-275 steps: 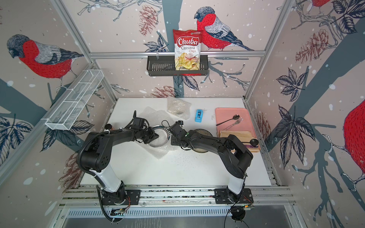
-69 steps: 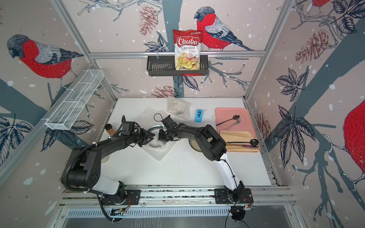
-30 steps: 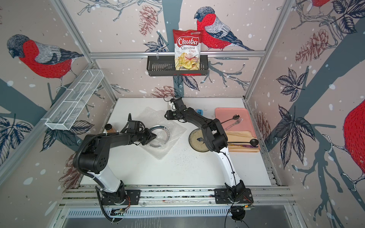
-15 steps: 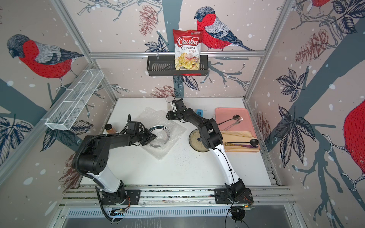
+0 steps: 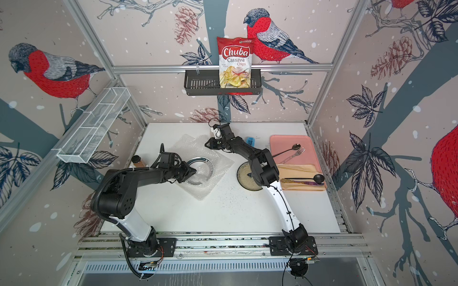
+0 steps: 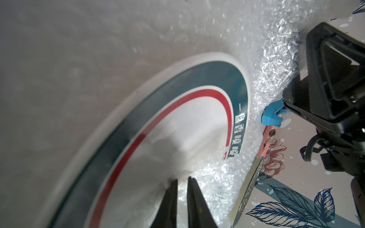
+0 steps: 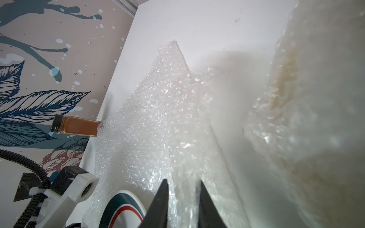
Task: Wrap dinner plates in bubble wrap
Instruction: Wrap the plate in the bubble wrap.
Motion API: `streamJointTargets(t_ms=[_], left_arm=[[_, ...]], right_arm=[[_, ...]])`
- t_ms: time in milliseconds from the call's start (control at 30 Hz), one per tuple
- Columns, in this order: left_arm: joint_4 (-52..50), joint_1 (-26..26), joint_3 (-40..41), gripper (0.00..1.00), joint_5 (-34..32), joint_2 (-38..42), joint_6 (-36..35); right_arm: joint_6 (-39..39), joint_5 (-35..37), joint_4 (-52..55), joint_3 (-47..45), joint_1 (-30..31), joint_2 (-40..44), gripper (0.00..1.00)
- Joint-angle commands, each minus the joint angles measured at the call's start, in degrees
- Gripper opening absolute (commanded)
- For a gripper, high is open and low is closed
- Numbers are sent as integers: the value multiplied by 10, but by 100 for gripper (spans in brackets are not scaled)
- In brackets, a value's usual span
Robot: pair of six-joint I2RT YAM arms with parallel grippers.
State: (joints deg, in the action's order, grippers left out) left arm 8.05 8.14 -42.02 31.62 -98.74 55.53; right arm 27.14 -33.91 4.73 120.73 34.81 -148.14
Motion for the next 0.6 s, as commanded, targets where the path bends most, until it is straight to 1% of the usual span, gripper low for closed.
streamJointTargets(t_ms=[0,67,133,200,300,367,467,567], left_arm=[[-95,0,8,15,-48,-13,1],[-93,0,8,15,-46,-13,1],[-93,0,8,15,-46,-13,1],[-93,0,8,15,-45,-14,1],[-90,-3,10,15,-43,-17,1],[-89,-6,11,15,-43,-19,0],[-86,-11,13,15,-42,-18,-1],[-88,-13,12,15,-42,-17,-2]], right_arm=[[4,-24,-24,1,2,0,10],[1,-26,-24,1,3,0,3],[-2,-40,-23,-6,4,9,0],[-18,-53,-30,-32,8,35,0],[-69,-73,-64,-117,21,98,0],[-108,-89,-66,-166,30,131,0],[-144,-106,-57,-214,37,155,0],[-170,-94,-60,-264,47,174,0]])
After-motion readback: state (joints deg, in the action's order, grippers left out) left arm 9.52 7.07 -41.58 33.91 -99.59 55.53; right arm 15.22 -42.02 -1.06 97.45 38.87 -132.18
